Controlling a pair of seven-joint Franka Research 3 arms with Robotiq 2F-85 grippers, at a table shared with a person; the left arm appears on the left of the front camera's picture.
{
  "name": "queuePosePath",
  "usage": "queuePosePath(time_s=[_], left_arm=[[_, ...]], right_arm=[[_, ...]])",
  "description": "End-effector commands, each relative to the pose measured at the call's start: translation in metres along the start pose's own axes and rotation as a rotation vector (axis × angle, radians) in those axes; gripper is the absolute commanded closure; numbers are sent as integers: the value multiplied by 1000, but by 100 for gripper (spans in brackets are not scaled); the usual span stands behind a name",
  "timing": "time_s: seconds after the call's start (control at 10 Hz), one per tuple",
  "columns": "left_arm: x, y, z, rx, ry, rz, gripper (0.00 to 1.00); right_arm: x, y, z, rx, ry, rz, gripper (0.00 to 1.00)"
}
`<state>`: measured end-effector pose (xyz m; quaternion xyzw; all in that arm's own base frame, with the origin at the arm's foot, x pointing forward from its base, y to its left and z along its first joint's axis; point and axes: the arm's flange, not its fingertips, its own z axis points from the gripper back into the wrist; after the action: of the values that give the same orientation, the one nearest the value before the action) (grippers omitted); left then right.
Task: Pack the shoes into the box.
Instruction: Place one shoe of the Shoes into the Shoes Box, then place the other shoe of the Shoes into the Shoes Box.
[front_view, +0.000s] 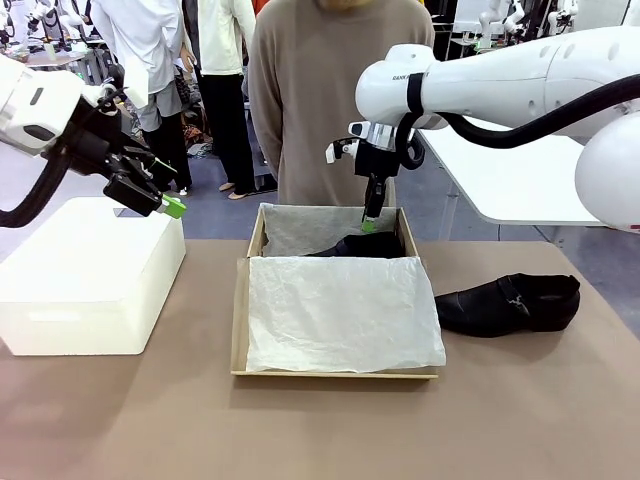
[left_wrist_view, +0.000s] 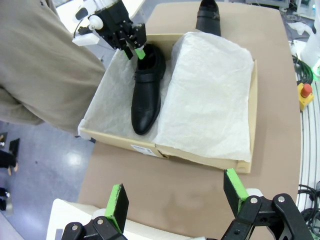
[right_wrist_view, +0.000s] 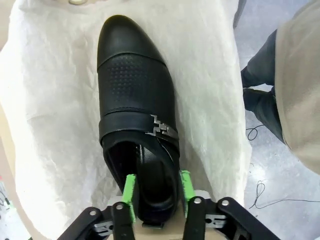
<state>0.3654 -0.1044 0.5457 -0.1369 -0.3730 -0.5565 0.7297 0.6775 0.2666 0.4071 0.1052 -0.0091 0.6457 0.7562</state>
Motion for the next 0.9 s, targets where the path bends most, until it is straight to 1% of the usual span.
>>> queuePosePath(time_s=[0.0, 0.4, 0.5, 0.6, 0.8], left_arm=[[-1, 3, 0, -12, -21, -11, 0], [-1, 3, 0, -12, -21, -11, 0], [-1, 3, 0, -12, -21, -11, 0], [-1, 3, 0, -12, -21, -11, 0], [-1, 3, 0, -12, -21, -11, 0]], right_arm=[[3, 2, 18, 12, -15, -23, 0], [-1, 15, 42, 23, -21, -9, 0], [-1, 18, 46, 9, -24, -15, 0], [-2, 12, 34, -4, -3, 2, 0], [-2, 12, 34, -4, -3, 2, 0]])
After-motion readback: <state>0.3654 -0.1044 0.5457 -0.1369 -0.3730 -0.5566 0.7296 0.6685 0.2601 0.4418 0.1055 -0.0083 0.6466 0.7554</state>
